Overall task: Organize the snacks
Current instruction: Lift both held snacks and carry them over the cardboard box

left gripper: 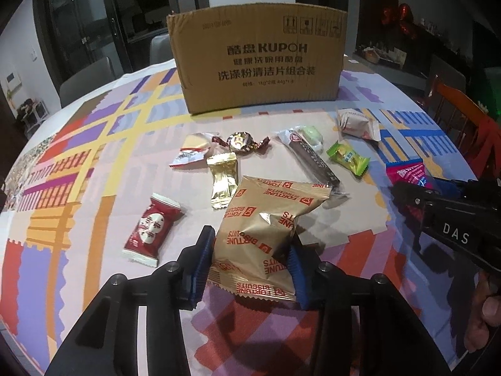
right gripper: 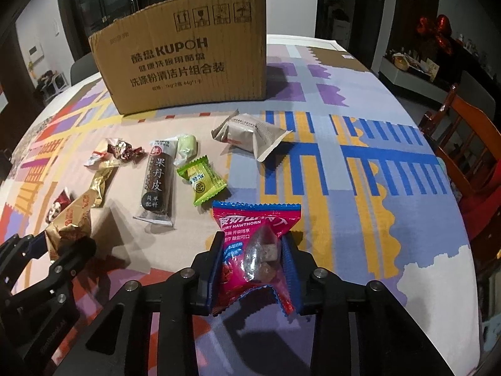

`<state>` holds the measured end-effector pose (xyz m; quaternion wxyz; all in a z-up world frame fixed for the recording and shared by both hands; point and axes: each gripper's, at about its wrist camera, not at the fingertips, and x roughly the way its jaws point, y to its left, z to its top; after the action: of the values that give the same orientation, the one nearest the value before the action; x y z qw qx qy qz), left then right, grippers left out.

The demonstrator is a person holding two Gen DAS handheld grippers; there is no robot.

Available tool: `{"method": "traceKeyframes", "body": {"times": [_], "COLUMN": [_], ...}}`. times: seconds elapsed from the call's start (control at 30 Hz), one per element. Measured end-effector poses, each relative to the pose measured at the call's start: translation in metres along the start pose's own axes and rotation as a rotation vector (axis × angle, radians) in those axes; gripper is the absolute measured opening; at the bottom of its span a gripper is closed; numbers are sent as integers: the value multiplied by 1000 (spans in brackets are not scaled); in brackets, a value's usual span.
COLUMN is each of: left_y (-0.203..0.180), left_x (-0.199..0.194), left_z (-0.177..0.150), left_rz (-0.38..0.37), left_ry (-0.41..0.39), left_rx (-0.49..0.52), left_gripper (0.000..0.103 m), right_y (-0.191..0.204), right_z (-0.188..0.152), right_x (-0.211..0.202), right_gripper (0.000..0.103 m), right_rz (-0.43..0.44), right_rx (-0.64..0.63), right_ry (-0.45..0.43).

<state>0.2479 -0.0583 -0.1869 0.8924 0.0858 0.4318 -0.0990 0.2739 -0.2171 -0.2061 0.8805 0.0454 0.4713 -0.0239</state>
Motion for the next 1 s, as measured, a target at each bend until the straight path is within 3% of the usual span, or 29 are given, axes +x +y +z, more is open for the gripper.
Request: {"method": "traceKeyframes", "body": {"times": [0.6, 1.0], "left_y": [0, 7], "left_x": [-40, -67], "left_z": [10, 36], "left_rz": [-6, 1], "left_ry": [-43, -109], "left_rx": [-21, -42], "left_gripper": [43, 43], "right_y": [2, 6], "right_z": [10, 26], "right_x": [-46, -76], "right_gripper": [35, 35], "right_rz": [28, 44], "right_rx": [-19, -40], "right_ry": [-79, -147]}}
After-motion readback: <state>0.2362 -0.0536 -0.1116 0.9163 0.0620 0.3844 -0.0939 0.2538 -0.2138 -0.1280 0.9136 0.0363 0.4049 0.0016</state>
